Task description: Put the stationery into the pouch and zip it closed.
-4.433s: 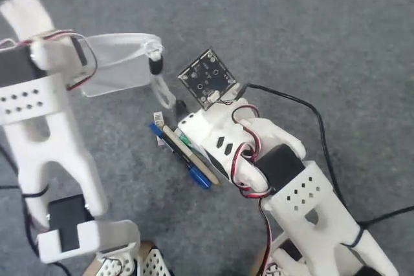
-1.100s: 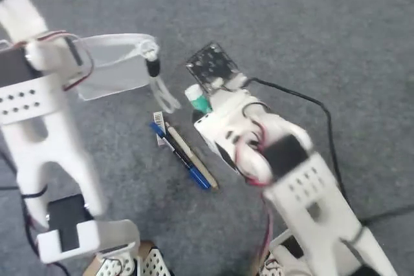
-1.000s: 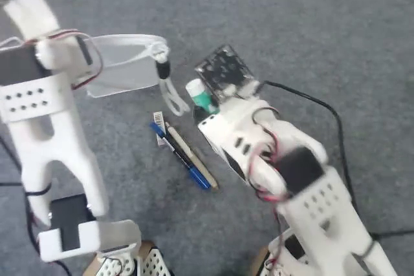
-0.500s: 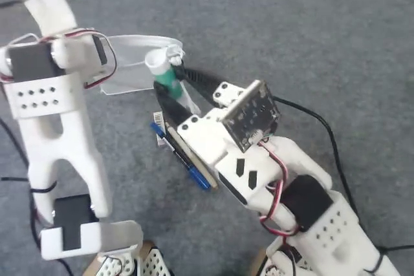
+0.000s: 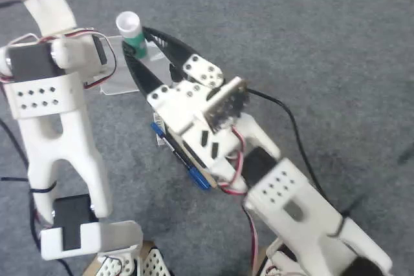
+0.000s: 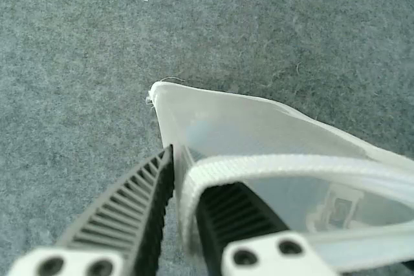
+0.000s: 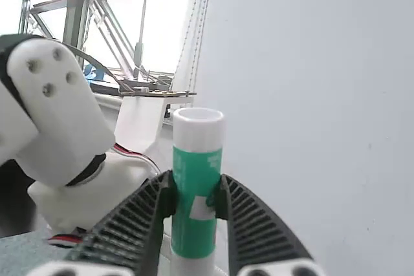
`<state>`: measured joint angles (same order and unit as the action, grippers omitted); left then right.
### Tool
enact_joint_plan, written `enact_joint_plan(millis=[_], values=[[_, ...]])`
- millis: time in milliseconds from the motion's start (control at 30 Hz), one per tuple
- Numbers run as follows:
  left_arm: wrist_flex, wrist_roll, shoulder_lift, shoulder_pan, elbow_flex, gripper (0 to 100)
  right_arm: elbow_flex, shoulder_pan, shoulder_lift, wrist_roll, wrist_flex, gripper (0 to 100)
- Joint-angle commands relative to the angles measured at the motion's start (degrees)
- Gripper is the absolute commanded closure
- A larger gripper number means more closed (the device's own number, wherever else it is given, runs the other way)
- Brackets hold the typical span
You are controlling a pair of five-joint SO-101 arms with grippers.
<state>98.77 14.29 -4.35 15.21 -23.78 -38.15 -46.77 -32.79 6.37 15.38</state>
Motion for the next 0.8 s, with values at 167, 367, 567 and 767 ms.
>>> enact_joint_plan(millis=[167,367,567,767], values=[[1.7,1.1,-0.8,-0.2,-1.4,99,1.0,0.9,11.6,0.6,14.7,99.3],[1.6,1.1,-0.8,-0.2,-0.8,99,1.0,3.3,18.2,0.6,21.2,99.3],[1.6,1.1,-0.8,-0.2,-0.8,99,1.0,3.4,22.2,0.6,23.4,99.3],[1.6,1.1,-0.8,-0.2,-0.8,99,0.5,3.3,24.0,0.6,22.5,98.6]])
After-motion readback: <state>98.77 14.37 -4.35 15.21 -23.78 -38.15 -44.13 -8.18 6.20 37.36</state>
